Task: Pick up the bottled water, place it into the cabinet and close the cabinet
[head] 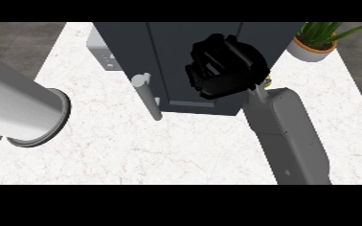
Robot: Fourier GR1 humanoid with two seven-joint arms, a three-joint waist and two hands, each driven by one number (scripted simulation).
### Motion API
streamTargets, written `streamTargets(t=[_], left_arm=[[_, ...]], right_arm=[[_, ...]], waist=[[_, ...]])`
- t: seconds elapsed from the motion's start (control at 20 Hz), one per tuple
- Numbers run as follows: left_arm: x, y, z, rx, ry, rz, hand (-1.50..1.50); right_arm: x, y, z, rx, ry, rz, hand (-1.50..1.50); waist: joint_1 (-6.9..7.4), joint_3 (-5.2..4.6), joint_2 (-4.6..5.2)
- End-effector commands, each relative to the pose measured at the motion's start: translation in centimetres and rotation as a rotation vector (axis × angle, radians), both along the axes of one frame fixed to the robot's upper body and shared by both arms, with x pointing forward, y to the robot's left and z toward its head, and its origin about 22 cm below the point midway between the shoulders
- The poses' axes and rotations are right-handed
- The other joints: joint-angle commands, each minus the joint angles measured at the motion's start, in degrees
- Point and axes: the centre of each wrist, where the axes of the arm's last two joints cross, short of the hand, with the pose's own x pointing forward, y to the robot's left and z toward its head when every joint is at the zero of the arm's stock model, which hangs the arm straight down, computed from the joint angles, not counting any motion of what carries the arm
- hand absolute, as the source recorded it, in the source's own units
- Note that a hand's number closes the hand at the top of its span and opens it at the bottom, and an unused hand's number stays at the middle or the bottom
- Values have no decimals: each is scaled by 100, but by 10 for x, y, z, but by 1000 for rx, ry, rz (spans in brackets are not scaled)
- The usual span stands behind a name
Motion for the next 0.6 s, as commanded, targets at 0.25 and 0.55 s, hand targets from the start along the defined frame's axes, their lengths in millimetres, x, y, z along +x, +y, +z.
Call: streamTargets(t=[0.25,0.55], left_arm=[[1,12,2,-7,1,-28,-150],[9,3,0,-8,12,-44,-150]], right_arm=[[30,37,17,24,58,39,150],[28,45,29,14,31,94,150]], waist=[[188,-70,115],[176,-72,128]])
